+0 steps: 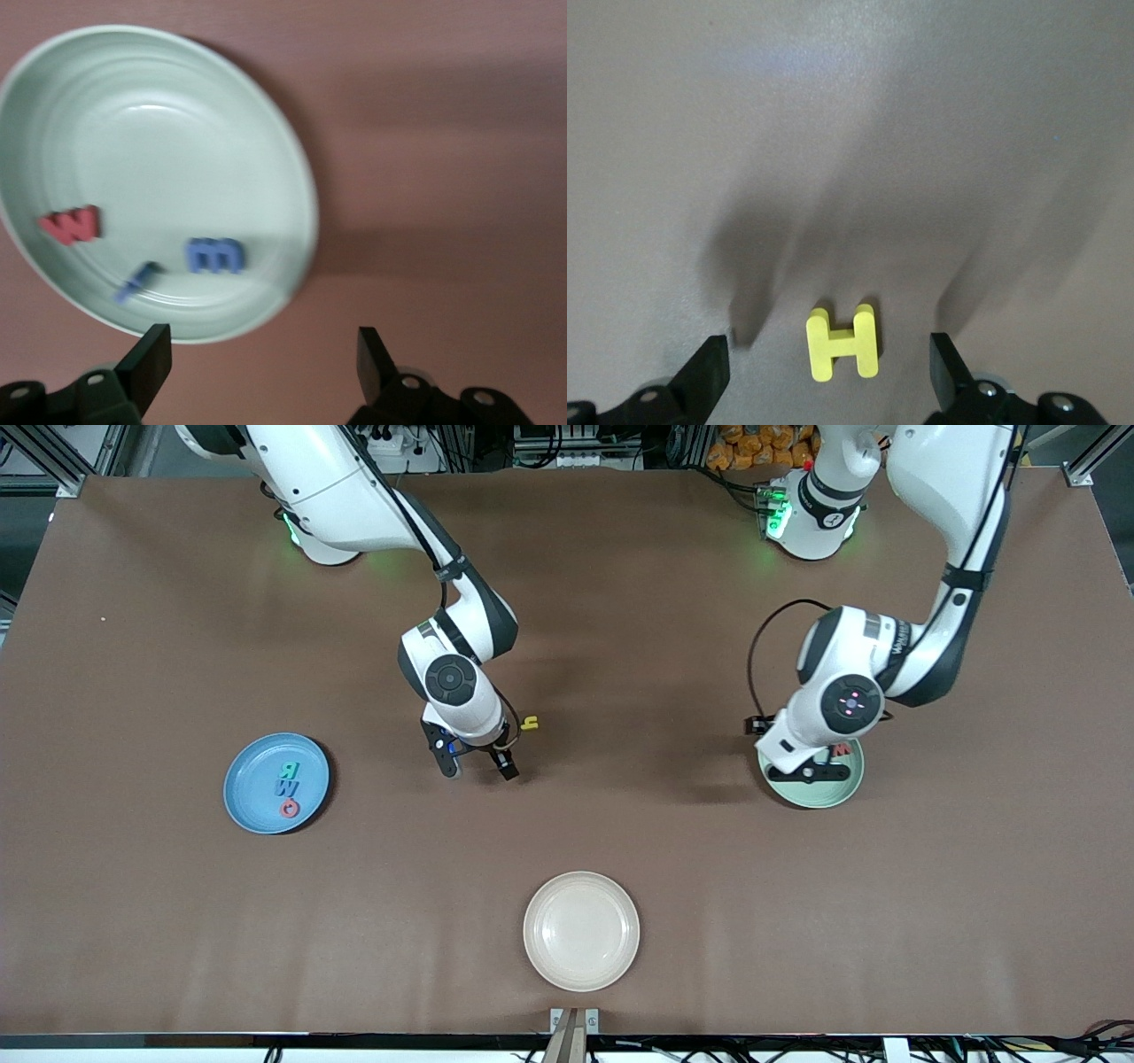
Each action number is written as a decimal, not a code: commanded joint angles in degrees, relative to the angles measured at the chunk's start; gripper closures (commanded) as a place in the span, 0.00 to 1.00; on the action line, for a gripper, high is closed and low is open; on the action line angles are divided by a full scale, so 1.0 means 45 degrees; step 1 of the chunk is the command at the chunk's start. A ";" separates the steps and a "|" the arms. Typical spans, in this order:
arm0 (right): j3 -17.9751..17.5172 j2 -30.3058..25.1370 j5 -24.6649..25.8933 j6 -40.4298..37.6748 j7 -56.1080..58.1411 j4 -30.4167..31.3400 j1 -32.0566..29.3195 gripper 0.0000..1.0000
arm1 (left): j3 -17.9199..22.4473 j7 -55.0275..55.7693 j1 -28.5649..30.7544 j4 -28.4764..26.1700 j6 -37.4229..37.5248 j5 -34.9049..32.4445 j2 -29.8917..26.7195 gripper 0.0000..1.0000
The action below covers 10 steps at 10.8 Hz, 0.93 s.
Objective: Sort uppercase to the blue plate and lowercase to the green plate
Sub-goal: 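Release the g on the green plate while the right gripper grasps the H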
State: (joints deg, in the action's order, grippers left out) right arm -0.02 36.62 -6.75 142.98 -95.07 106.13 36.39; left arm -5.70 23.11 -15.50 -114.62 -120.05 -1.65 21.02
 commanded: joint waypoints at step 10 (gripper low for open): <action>0.0023 -0.0638 0.0092 0.0452 -0.0222 0.0790 0.0254 0.80 | -0.0940 0.3985 0.0045 0.0530 -0.0021 0.3238 -0.0043 0.07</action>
State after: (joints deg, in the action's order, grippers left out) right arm -0.03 35.41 -6.67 144.94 -95.13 107.73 36.97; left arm -9.81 40.29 -15.57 -112.61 -120.10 11.37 21.06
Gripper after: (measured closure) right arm 0.533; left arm 0.075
